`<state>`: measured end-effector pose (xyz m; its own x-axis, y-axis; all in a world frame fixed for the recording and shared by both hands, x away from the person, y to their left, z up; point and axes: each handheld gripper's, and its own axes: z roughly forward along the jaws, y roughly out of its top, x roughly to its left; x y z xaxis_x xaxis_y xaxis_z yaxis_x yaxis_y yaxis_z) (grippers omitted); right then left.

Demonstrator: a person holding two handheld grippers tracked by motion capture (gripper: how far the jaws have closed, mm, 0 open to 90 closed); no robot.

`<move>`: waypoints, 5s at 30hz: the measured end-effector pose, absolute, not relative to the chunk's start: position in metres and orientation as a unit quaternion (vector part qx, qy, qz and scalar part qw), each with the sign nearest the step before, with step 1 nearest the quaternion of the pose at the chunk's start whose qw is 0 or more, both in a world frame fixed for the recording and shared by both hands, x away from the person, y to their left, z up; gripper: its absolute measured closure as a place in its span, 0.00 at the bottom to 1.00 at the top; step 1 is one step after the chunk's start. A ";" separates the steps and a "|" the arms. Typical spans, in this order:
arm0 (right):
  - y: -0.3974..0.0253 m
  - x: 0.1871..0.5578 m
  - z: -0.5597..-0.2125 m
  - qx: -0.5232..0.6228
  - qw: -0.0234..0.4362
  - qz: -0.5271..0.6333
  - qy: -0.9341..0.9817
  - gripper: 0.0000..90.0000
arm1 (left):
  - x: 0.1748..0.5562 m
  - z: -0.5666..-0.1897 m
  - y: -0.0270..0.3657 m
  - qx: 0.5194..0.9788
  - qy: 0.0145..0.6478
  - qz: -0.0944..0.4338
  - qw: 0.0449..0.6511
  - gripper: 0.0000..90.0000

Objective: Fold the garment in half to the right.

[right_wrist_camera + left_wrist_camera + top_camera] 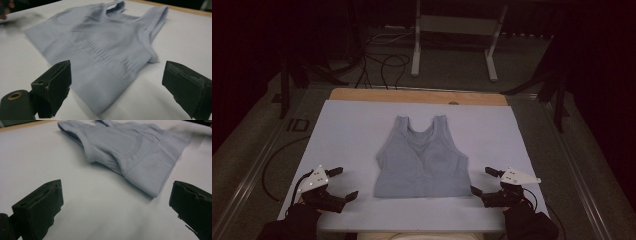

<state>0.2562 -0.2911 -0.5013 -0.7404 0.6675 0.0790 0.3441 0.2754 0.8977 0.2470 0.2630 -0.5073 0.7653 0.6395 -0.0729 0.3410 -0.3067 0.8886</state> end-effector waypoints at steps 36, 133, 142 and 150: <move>-0.263 0.262 -0.424 0.270 0.184 0.537 0.778 0.09 | 0.247 -0.455 0.240 0.814 0.260 0.133 0.501 0.00; 0.003 0.538 -0.508 0.345 0.119 0.314 0.876 0.44 | 0.272 -0.514 0.171 0.838 0.408 0.044 0.361 0.52; 0.007 0.541 -0.515 0.344 0.122 0.280 0.888 0.59 | 0.272 -0.513 0.171 0.836 0.417 0.036 0.356 0.62; 0.009 0.539 -0.512 0.326 0.124 0.277 0.895 0.86 | 0.275 -0.515 0.170 0.836 0.412 0.003 0.363 0.87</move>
